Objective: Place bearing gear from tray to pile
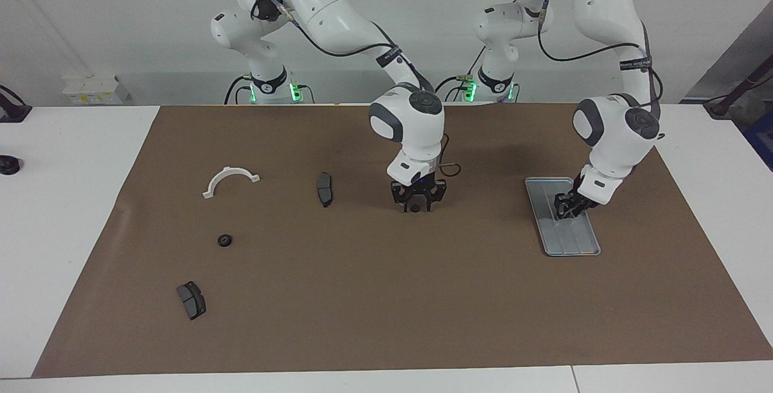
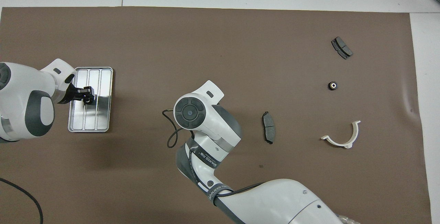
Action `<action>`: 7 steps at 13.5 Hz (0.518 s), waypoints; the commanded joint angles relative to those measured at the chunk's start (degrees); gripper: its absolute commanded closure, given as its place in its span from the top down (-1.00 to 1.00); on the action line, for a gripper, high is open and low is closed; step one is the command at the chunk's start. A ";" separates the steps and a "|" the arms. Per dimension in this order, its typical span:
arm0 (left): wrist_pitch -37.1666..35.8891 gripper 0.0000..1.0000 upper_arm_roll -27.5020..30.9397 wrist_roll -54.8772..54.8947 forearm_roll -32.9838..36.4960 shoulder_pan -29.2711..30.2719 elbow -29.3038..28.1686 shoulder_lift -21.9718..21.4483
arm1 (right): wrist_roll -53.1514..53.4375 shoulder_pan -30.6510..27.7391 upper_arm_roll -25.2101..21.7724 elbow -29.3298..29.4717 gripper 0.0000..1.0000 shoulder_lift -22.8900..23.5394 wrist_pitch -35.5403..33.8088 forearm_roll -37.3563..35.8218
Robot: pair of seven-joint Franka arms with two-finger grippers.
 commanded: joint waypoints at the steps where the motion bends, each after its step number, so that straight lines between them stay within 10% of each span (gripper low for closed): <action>1: 1.84 -0.07 -0.18 0.59 0.78 0.30 -1.14 -0.11 | 2.81 -0.36 0.44 -0.46 0.04 -0.10 1.02 -1.62; 7: 1.58 -0.62 -0.18 0.59 0.78 0.21 -1.31 -0.02 | 3.08 -0.27 0.44 -0.38 -0.78 -0.18 0.31 -1.62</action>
